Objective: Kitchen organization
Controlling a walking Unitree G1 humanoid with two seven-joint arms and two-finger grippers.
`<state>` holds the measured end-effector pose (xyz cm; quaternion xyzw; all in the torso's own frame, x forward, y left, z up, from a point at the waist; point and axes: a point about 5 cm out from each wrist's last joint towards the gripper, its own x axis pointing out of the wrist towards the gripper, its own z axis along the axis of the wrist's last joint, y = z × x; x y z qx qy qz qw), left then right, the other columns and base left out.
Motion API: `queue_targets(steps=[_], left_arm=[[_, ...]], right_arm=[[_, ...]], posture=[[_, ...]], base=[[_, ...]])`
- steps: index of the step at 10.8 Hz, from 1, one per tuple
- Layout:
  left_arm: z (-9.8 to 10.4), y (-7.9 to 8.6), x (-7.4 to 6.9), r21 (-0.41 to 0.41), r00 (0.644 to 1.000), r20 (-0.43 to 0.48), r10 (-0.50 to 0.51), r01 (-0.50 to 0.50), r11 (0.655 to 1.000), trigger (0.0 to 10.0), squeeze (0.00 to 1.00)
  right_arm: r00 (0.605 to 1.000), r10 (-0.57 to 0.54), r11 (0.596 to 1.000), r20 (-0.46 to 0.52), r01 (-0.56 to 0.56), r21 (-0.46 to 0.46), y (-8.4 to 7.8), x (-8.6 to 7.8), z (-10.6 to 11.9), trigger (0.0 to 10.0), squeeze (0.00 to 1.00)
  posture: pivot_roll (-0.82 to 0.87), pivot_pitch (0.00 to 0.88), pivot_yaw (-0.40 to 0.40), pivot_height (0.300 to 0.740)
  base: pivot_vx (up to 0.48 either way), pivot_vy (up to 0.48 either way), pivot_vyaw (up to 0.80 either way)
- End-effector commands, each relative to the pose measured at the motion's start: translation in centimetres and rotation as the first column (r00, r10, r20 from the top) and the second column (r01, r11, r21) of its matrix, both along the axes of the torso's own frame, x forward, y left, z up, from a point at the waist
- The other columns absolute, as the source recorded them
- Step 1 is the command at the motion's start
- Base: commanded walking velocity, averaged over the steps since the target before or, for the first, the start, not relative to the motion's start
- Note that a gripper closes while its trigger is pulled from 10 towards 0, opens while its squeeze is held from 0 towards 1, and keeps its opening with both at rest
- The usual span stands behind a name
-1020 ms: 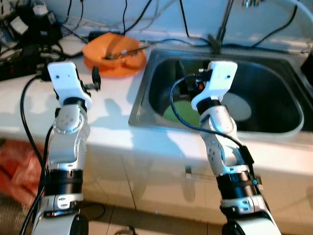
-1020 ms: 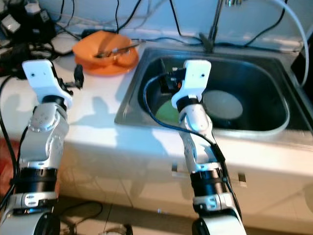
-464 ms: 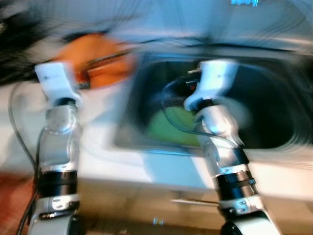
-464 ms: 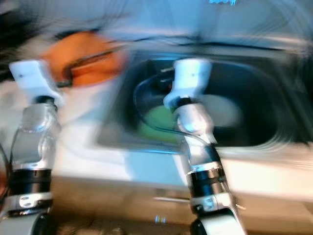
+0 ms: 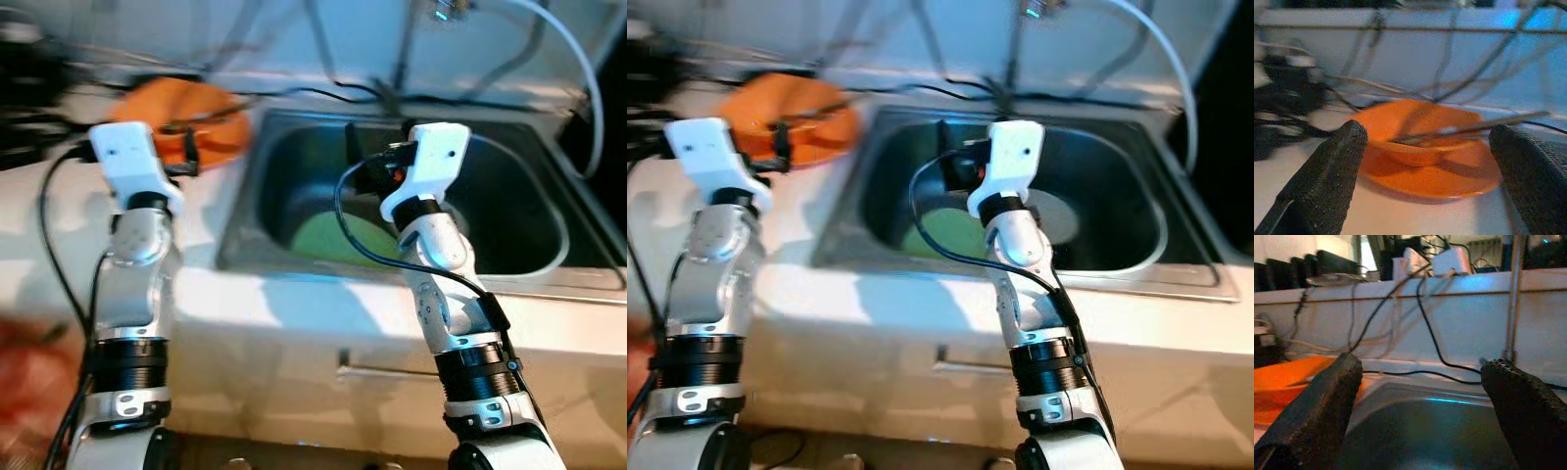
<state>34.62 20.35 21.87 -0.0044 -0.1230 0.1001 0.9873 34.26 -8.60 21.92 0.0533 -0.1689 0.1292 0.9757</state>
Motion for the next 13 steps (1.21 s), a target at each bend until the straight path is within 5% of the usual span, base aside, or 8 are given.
queue_targets(steps=[1,7,10,13], left_arm=[[-0.2,-0.3,0.2,0.005,1.000,-0.013,0.001,-0.001,1.000,10.0,0.00],[-1.1,1.0,1.8,0.097,0.982,-0.189,-0.007,0.026,0.995,10.0,0.00],[-0.2,1.8,3.0,0.139,0.979,-0.203,-0.019,0.048,0.989,10.0,0.00],[0.5,1.2,3.4,0.090,0.985,-0.159,-0.065,0.080,0.993,10.0,0.00]], right_arm=[[1.000,-0.011,1.000,0.018,0.011,-0.002,-0.3,0.0,0.4,10.0,0.00],[1.000,-0.005,1.000,-0.009,0.005,-0.020,-0.9,-0.6,-0.2,10.0,0.00],[0.998,-0.024,0.999,-0.050,0.022,-0.029,-1.7,-1.6,-1.4,10.0,0.00],[0.996,-0.039,0.999,-0.076,0.036,-0.038,-2.2,-2.3,-2.0,10.0,0.00]], posture=[[0.08,0.086,0.014,0.740],[0.09,0.128,0.019,0.740],[0.08,0.169,0.033,0.740],[0.07,0.200,0.037,0.740]], base=[[0.000,0.000,0.00],[0.000,0.000,0.00],[0.000,0.000,0.00],[0.000,0.000,0.00]])
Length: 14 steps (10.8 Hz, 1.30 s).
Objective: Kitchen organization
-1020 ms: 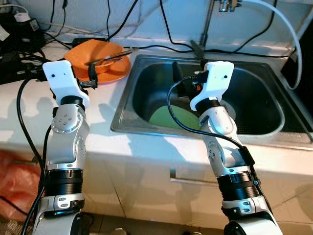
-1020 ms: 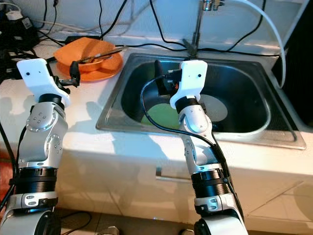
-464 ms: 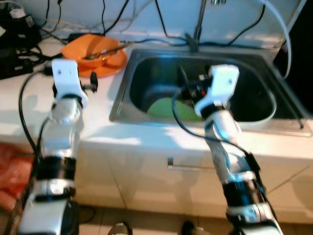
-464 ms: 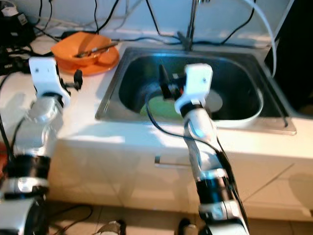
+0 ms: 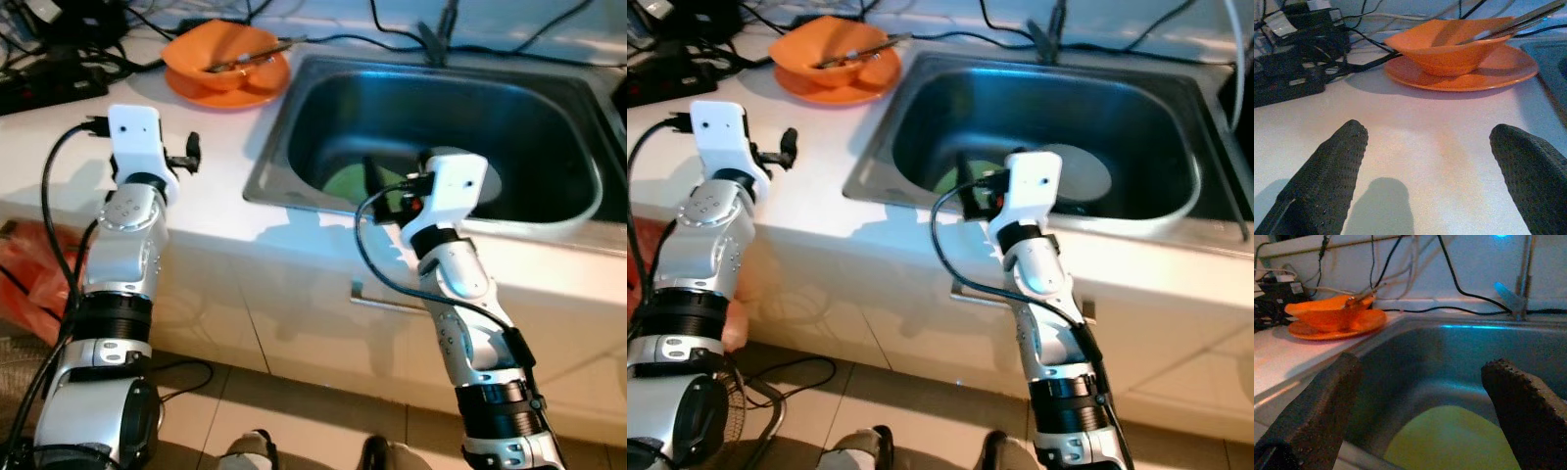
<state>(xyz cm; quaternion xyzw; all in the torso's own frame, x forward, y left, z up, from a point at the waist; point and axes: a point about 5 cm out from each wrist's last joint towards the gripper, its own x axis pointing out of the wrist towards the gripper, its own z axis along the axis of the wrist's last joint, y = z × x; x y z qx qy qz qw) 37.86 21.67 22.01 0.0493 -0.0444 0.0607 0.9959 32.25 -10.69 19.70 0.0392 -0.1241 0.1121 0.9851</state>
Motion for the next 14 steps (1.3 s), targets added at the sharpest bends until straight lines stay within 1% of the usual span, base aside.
queue_targets(steps=[1,2,3,4,5,6,8,9,10,11,12,14], left_arm=[[0.4,-0.2,0.1,-0.011,1.000,0.019,-0.005,0.005,1.000,10.0,0.00],[0.3,-0.2,0.0,-0.019,1.000,0.021,-0.006,0.007,1.000,10.0,0.00],[0.3,-0.5,-0.6,-0.058,0.999,0.048,-0.015,0.018,0.998,10.0,0.00],[0.5,-0.7,-1.2,-0.070,0.996,0.083,-0.008,0.014,0.997,10.0,0.00],[1.1,-0.9,-2.1,-0.078,0.989,0.147,0.001,0.010,0.997,10.0,0.00],[1.5,-1.5,-3.0,-0.078,0.978,0.206,-0.019,0.036,0.996,10.0,0.00],[1.0,-2.8,-4.2,-0.068,0.968,0.238,-0.074,0.092,0.993,10.0,0.00],[0.5,-3.1,-4.7,-0.090,0.970,0.234,-0.067,0.091,0.992,10.0,0.00],[0.8,-3.2,-4.8,-0.086,0.967,0.247,-0.063,0.087,0.992,10.0,0.00],[1.6,-3.4,-4.9,-0.072,0.957,0.280,-0.070,0.094,0.993,10.0,0.00],[2.2,-3.6,-4.9,-0.069,0.952,0.296,-0.075,0.100,0.993,10.0,0.00],[2.5,-3.3,-4.8,-0.071,0.951,0.303,-0.057,0.083,0.994,10.0,0.00]], right_arm=[[1.000,-0.004,1.000,0.008,0.004,-0.003,-0.2,-0.3,0.3,10.0,0.00],[1.000,-0.009,1.000,0.007,0.009,-0.002,-0.2,-0.2,0.4,10.0,0.00],[1.000,-0.019,1.000,0.007,0.018,0.013,-0.4,-0.1,0.6,10.0,0.00],[1.000,-0.023,0.999,0.006,0.023,0.023,-0.5,-0.1,0.6,10.0,0.00],[1.000,-0.025,0.999,0.012,0.025,0.032,-0.6,0.0,0.9,10.0,0.00],[0.999,-0.027,0.999,0.021,0.027,0.034,-0.7,0.2,1.1,10.0,0.00],[0.999,-0.033,0.999,0.033,0.032,0.029,-0.9,0.6,1.5,10.0,0.00],[0.998,-0.038,0.999,0.043,0.037,0.023,-1.1,0.7,1.7,10.0,0.00],[0.998,-0.040,0.999,0.049,0.039,0.021,-1.1,0.7,1.9,10.0,0.00],[0.997,-0.046,0.999,0.066,0.044,0.019,-1.2,0.8,2.3,10.0,0.00],[0.994,-0.054,0.998,0.094,0.053,0.018,-1.3,0.8,2.9,10.0,0.00],[0.988,-0.065,0.998,0.140,0.062,0.024,-1.4,0.8,4.3,10.0,0.00]], posture=[[0.07,0.201,0.037,0.740],[0.07,0.197,0.038,0.740],[0.07,0.193,0.039,0.740],[0.08,0.186,0.039,0.740],[0.08,0.179,0.037,0.740],[0.08,0.171,0.035,0.740],[0.08,0.154,0.028,0.740],[0.08,0.146,0.025,0.740],[0.07,0.141,0.023,0.740],[0.07,0.131,0.018,0.740],[0.07,0.126,0.015,0.740],[0.07,0.112,0.009,0.740]], base=[[0.000,0.000,0.00],[0.000,0.000,0.00],[0.000,0.000,0.00],[0.000,0.000,-0.56],[0.000,0.000,-0.80],[0.000,0.000,-0.49],[0.000,0.000,0.00],[0.000,0.000,0.00],[0.000,0.000,0.00],[0.000,0.000,0.00],[0.000,0.270,0.00],[0.000,0.382,0.00]])
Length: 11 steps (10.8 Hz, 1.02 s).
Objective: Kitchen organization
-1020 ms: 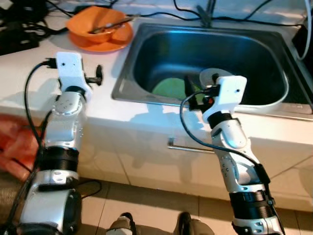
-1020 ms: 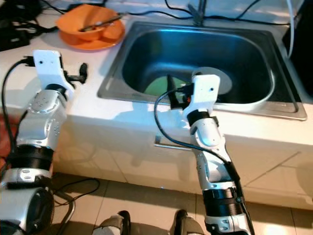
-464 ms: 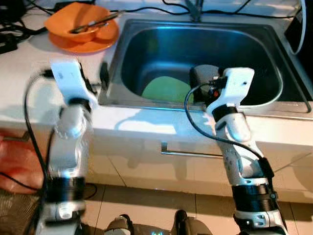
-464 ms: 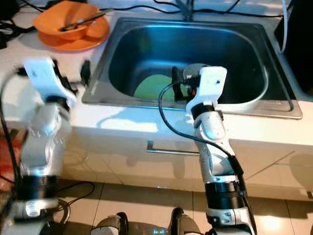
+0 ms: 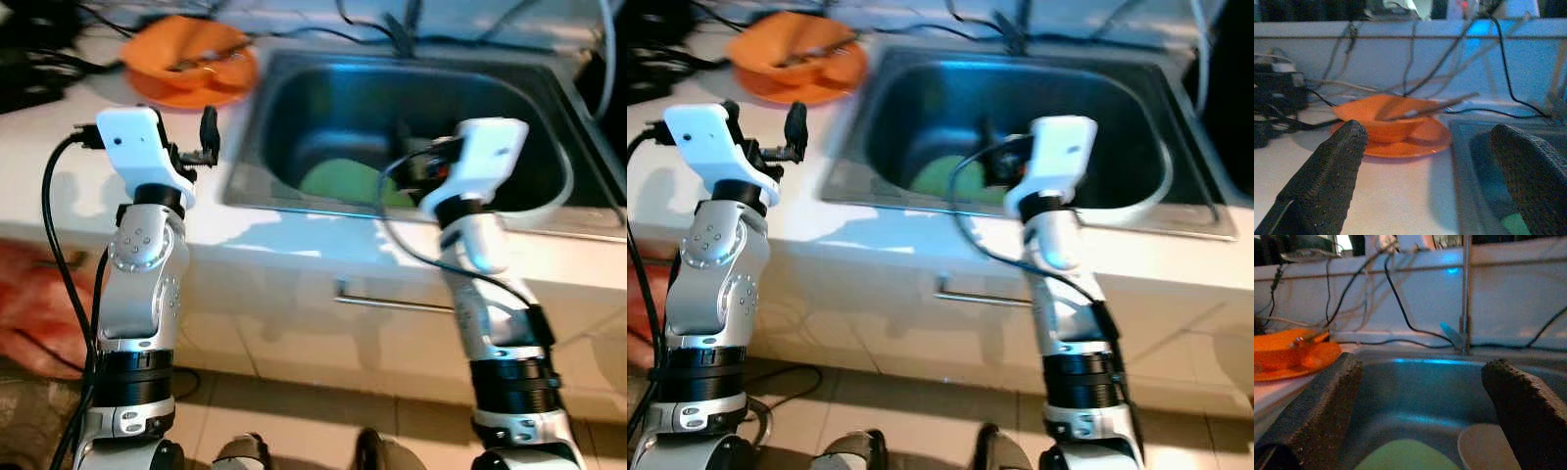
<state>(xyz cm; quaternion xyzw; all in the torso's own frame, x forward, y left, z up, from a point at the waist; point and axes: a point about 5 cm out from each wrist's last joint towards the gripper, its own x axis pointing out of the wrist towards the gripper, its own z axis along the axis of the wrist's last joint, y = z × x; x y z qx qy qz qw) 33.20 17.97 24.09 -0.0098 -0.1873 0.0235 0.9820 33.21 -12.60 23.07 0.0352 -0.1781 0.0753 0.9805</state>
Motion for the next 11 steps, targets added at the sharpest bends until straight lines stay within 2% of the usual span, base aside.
queue_targets(steps=[1,4,8,11], left_arm=[[0.42,0.51,-0.02,0.007,0.999,0.012,0.030,-0.030,1.000,10.0,0.00],[0.28,0.69,0.17,0.001,0.999,-0.004,0.052,-0.052,0.999,10.0,0.00],[0.48,0.51,0.16,-0.004,0.998,0.009,0.059,-0.059,0.998,10.0,0.00],[0.80,0.53,0.18,0.022,0.998,0.020,0.053,-0.054,0.998,10.0,0.00]], right_arm=[[0.999,0.016,1.000,0.037,-0.016,0.003,0.56,-0.08,0.93,10.0,0.00],[1.000,0.020,1.000,0.019,-0.020,0.000,0.68,-0.15,0.38,10.0,0.00],[1.000,0.008,1.000,0.007,-0.008,0.000,0.43,-0.11,0.10,10.0,0.00],[1.000,0.004,1.000,0.007,-0.004,-0.003,0.39,-0.07,0.04,10.0,0.00]], posture=[[0.07,0.108,0.007,0.740],[0.07,0.106,0.013,0.740],[0.06,0.112,0.014,0.740],[0.06,0.112,0.016,0.740]], base=[[0.000,0.435,0.00],[0.000,0.457,0.00],[0.000,0.000,0.00],[0.000,0.000,0.00]])
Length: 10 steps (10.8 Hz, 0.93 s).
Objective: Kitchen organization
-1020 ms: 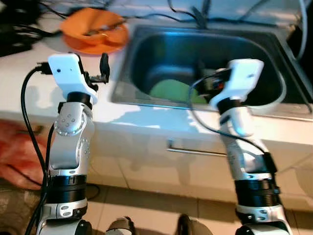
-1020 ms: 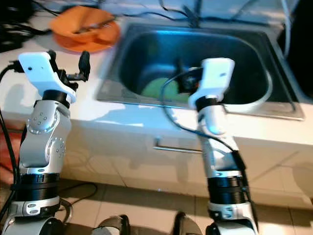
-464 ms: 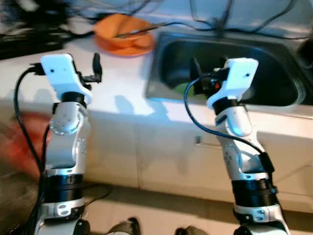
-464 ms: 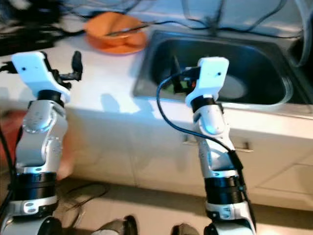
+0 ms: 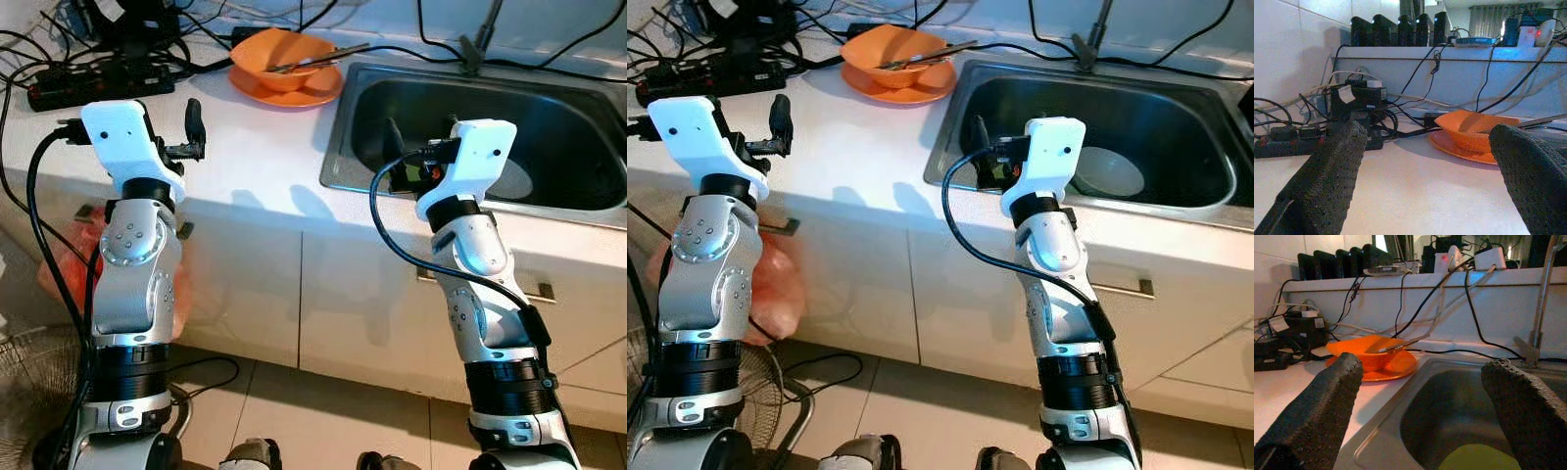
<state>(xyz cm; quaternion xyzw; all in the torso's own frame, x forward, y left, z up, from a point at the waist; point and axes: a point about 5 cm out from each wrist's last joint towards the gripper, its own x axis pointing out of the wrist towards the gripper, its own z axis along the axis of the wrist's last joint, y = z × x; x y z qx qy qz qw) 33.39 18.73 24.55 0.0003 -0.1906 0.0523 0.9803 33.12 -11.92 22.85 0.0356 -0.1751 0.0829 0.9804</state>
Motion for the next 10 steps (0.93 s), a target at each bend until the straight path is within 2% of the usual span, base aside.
queue_targets(steps=[1,3,5,10], left_arm=[[0.6,-0.2,0.0,0.014,1.000,0.017,-0.006,0.005,1.000,10.0,0.00],[0.7,-0.1,0.1,0.016,1.000,0.022,0.002,-0.003,1.000,10.0,0.00],[0.7,0.0,0.0,0.018,1.000,0.021,0.013,-0.014,1.000,10.0,0.00],[1.5,0.9,-0.1,0.019,0.997,0.037,0.070,-0.071,0.997,10.0,0.00]], right_arm=[[0.999,-0.027,1.000,0.028,0.027,0.000,-0.4,0.0,0.6,10.0,0.00],[0.998,-0.042,0.999,0.047,0.042,0.010,-0.7,0.1,1.1,10.0,0.00],[0.998,-0.040,0.999,0.047,0.040,0.010,-0.7,0.1,1.1,10.0,0.00],[0.998,-0.035,0.999,0.061,0.035,0.000,-0.4,0.0,1.2,10.0,0.00]], posture=[[0.06,0.112,0.015,0.740],[0.06,0.112,0.015,0.740],[0.06,0.112,0.016,0.740],[0.06,0.115,0.020,0.740]], base=[[0.000,0.000,0.00],[0.000,0.000,-0.66],[0.000,0.000,0.00],[0.391,0.000,0.00]])
